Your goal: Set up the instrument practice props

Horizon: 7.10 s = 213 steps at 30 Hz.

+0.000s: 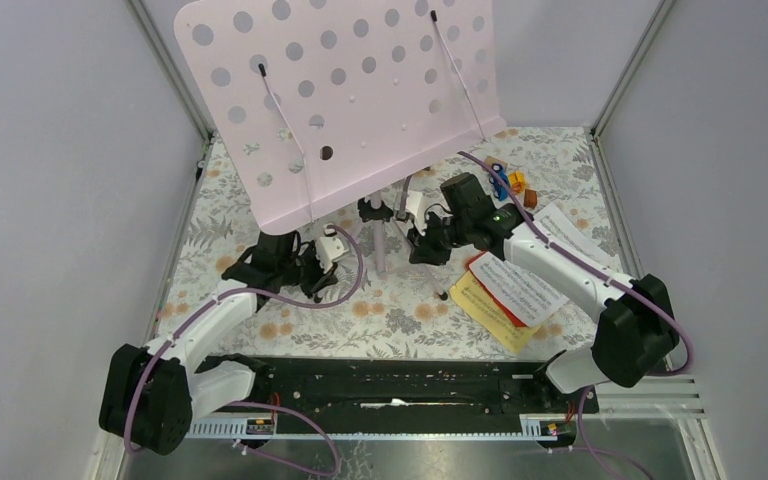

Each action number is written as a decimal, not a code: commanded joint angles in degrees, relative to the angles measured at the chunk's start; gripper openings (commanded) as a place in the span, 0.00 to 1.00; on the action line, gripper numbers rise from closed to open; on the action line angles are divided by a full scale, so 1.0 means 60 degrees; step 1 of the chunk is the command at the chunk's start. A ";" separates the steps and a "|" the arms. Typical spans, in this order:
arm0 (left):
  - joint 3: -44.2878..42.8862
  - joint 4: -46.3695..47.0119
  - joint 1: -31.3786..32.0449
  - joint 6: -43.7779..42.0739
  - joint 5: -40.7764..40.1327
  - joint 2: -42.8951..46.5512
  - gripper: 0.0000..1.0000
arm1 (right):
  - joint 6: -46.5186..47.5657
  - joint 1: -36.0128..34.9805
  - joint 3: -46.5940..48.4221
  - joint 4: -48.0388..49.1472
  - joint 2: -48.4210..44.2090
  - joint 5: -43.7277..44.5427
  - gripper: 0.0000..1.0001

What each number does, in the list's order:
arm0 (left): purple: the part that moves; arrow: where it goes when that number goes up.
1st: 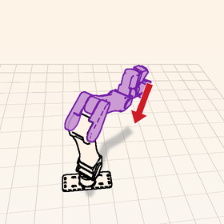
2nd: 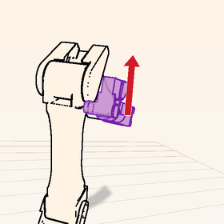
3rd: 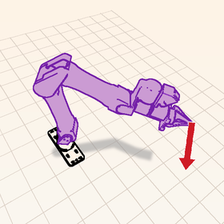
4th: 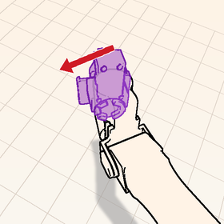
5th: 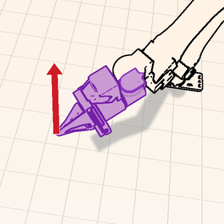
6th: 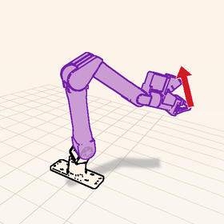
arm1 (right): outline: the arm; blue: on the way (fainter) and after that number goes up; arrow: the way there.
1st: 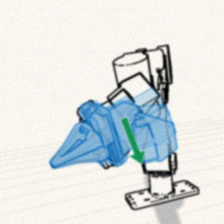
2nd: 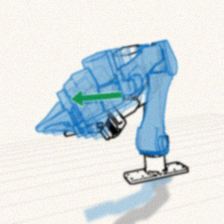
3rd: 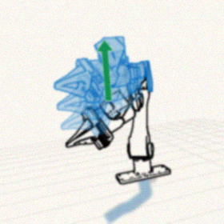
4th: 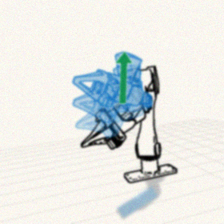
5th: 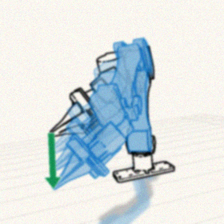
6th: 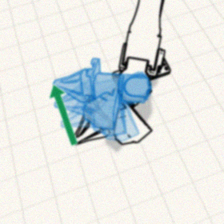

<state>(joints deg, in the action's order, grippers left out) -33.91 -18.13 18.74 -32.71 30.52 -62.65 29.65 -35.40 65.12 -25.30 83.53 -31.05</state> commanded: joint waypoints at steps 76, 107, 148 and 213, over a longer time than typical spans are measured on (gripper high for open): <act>-0.1077 0.2063 0.0293 0.2446 0.2978 0.0310 0.00 | -0.0418 -0.0590 -0.0786 0.1082 -0.0263 -0.0564 0.34; -0.0163 0.0427 0.0476 0.1033 0.0791 0.1215 0.89 | -0.1798 -0.0590 -0.1344 0.2916 -0.0430 -0.0590 0.00; 0.0231 -0.2765 0.0507 -0.0461 -0.1777 0.0452 0.00 | -0.1343 -0.0597 0.0374 -0.1720 -0.0534 0.0573 0.00; -0.5314 0.0088 -0.1513 -0.1592 0.5219 -0.1496 0.72 | 0.6250 0.0215 0.3880 -0.3222 0.3173 -0.1408 0.00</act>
<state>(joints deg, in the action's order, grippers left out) -61.84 -21.93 9.52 -38.89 56.71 -70.61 51.90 -34.68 84.05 -42.19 99.33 -45.47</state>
